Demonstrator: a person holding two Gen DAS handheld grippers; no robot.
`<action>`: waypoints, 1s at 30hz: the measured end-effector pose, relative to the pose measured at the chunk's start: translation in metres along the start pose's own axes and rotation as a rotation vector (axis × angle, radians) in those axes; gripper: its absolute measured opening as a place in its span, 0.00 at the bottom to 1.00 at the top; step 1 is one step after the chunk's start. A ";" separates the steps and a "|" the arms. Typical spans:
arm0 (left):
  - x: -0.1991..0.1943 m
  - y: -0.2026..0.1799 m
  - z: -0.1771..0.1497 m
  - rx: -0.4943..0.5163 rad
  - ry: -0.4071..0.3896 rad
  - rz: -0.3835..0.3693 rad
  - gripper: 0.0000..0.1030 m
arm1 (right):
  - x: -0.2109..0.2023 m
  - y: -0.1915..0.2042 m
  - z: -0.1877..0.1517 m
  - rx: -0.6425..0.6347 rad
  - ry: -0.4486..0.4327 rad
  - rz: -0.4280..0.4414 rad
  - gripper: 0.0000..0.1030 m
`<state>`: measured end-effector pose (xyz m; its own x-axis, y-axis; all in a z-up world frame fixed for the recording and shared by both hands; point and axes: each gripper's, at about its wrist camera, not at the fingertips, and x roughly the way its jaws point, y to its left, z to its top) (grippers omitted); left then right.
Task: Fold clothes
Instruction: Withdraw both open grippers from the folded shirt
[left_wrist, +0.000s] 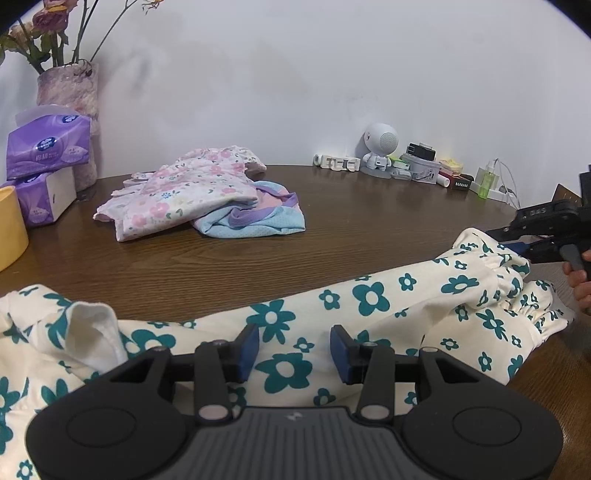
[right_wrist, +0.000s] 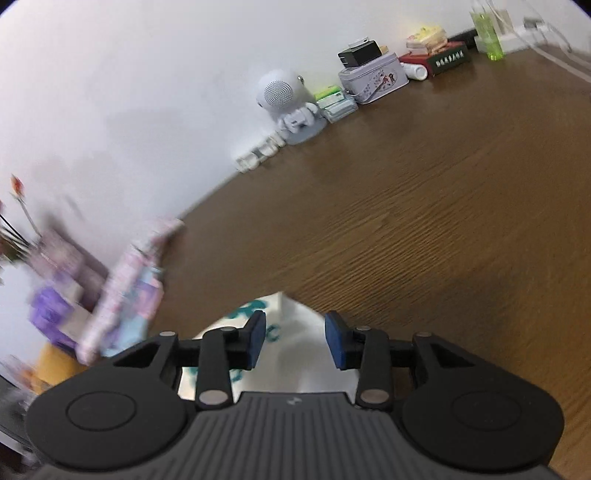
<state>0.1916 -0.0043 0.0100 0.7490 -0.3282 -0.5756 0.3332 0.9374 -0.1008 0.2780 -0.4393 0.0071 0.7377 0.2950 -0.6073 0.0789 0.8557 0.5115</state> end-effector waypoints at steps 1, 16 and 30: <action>0.000 0.000 0.000 -0.001 0.000 -0.001 0.41 | 0.004 0.001 0.000 -0.017 0.006 -0.002 0.35; 0.000 0.000 0.000 0.001 0.000 -0.008 0.43 | 0.007 0.014 0.002 -0.186 0.048 -0.097 0.27; 0.002 -0.011 0.002 -0.039 0.000 0.069 0.43 | -0.005 0.049 -0.027 -0.534 0.137 -0.205 0.01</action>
<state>0.1904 -0.0155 0.0119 0.7695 -0.2626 -0.5822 0.2582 0.9617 -0.0924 0.2598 -0.3869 0.0187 0.6468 0.1230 -0.7527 -0.1640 0.9862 0.0202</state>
